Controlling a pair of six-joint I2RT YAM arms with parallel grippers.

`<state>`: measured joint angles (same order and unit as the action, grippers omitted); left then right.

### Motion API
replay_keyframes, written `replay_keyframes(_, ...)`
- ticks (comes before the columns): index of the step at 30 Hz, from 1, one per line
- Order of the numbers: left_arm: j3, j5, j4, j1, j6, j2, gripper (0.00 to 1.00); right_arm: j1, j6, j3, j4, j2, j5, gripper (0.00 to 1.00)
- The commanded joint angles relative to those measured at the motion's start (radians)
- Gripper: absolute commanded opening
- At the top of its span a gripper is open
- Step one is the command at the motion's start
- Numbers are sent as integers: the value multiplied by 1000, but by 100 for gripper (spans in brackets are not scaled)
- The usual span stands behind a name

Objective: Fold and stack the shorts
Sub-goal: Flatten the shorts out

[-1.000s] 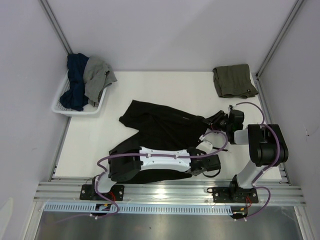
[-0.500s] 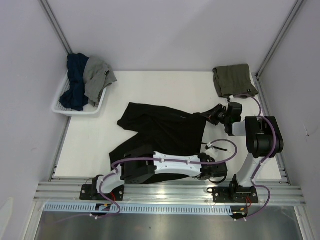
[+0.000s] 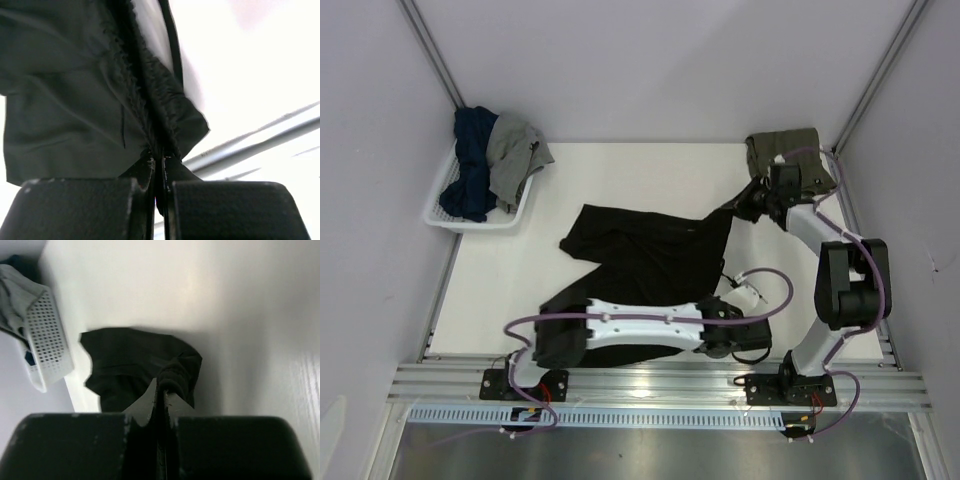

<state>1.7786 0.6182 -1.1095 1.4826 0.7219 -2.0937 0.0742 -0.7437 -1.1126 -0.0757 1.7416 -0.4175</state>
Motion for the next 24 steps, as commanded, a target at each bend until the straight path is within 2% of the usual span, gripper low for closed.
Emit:
replay_keyframes(1,15,-34,-72,22,-70,257,0,-5,93,-234,-310,-119,184,0)
replay_keyframes(10,91,-139,-119,24,-191,527,0,-39,61,-651,-701,-221,244,0)
replay_keyframes(16,82,-274,-55,34,-277,688,0,-63,-14,-815,-913,-324,347,0)
replay_keyframes(24,61,-233,-21,39,-369,923,0,-60,-78,-871,-975,-543,356,0)
